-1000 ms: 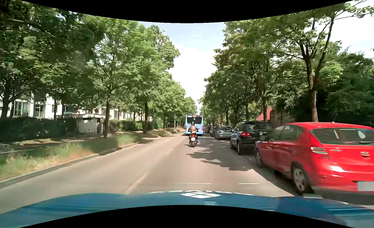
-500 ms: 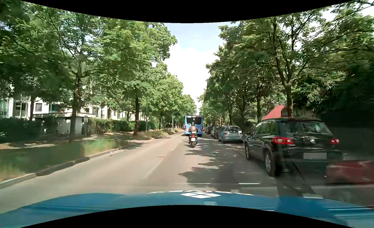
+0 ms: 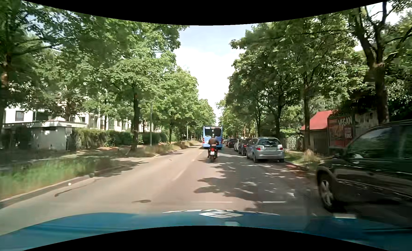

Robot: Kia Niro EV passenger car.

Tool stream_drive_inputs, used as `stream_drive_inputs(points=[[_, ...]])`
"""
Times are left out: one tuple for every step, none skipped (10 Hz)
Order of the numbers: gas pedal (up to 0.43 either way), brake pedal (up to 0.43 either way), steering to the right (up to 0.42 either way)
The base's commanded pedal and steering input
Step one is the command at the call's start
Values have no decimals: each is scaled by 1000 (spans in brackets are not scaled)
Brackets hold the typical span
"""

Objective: Follow the waypoints while adhering to traffic rules and regulations

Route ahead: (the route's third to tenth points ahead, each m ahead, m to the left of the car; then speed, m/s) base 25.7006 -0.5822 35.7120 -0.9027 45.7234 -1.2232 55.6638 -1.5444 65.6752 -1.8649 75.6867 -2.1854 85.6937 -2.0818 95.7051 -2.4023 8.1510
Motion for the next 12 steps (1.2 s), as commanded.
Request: stream_drive_inputs(points=[[0,0,3],[0,0,3],[0,0,3],[0,0,3],[0,0,3],[0,0,3],[0,0,3],[0,0,3],[0,0,3],[0,0,3],[0,0,3],[0,0,3]])
